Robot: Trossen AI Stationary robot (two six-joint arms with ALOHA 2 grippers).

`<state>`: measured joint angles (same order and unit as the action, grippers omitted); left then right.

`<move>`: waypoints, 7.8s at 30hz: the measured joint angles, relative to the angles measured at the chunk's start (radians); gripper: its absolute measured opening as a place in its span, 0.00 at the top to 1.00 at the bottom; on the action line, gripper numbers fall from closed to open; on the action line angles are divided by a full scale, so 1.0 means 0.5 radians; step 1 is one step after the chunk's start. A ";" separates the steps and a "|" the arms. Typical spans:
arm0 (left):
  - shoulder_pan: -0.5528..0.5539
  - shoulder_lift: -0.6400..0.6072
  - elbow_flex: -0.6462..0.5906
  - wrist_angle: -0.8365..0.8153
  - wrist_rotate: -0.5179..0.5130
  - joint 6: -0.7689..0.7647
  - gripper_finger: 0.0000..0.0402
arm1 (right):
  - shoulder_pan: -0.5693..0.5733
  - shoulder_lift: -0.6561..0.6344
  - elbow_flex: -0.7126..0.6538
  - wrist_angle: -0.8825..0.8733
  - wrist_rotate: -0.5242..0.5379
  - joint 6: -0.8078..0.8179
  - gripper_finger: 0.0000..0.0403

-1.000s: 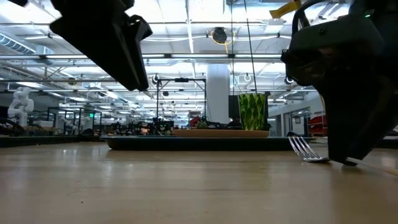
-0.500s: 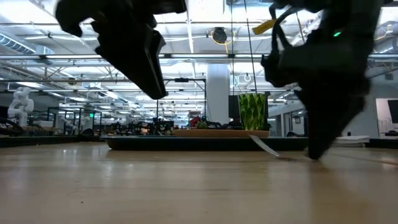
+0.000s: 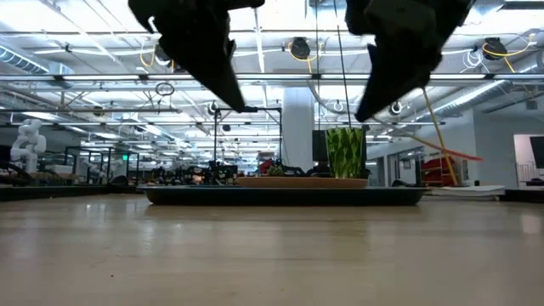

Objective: Pick and place plate/cup/fork/spoon on tray
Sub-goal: Put the orange fork on the black tray to the left of the orange plate

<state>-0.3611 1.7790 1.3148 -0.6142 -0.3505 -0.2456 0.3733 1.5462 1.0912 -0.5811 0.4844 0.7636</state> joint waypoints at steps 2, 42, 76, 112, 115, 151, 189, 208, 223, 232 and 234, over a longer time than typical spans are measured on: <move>-0.002 0.001 0.000 0.031 -0.007 -0.014 0.67 | 0.002 -0.038 0.000 0.033 0.102 -0.094 0.99; -0.126 0.002 -0.693 2.521 -0.751 0.221 0.67 | 0.223 -0.091 0.006 1.470 0.913 -1.239 1.00; 0.123 0.122 -0.689 2.700 -0.451 0.063 0.40 | 0.211 -0.074 0.006 1.452 0.909 -1.223 1.00; 0.248 -0.247 -0.687 1.655 0.448 0.133 0.98 | 0.195 -0.091 0.005 1.106 0.533 -0.951 0.65; 0.247 -0.238 -0.690 1.620 0.470 0.134 0.98 | 0.162 -0.058 0.005 1.121 0.468 -0.923 0.64; 0.187 -0.295 -0.685 1.758 0.220 -0.067 0.50 | 0.083 -0.027 0.005 0.997 0.671 -1.037 1.00; 0.149 -0.053 -0.688 2.753 -0.663 0.396 0.72 | 0.044 -0.027 -0.562 2.382 0.773 -1.309 1.00; 0.177 -0.108 -0.688 2.706 -0.672 0.539 0.98 | 0.043 -0.084 -0.560 2.294 0.807 -1.358 0.85; 0.559 -0.712 -0.863 1.635 -0.410 0.159 0.99 | 0.197 -0.723 -0.559 1.105 0.762 -0.858 0.71; 1.111 -0.759 -1.583 2.597 0.241 -0.398 0.98 | 0.308 -0.873 -0.559 1.037 0.592 -0.834 0.71; 1.235 -0.731 -1.677 2.637 0.228 -0.502 0.99 | 0.311 -0.873 -0.559 1.038 0.592 -0.851 0.71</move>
<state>0.2564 1.4135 0.4762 0.7041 -0.2363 -0.4969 0.5289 1.1095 0.8116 -0.0621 0.7803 0.3382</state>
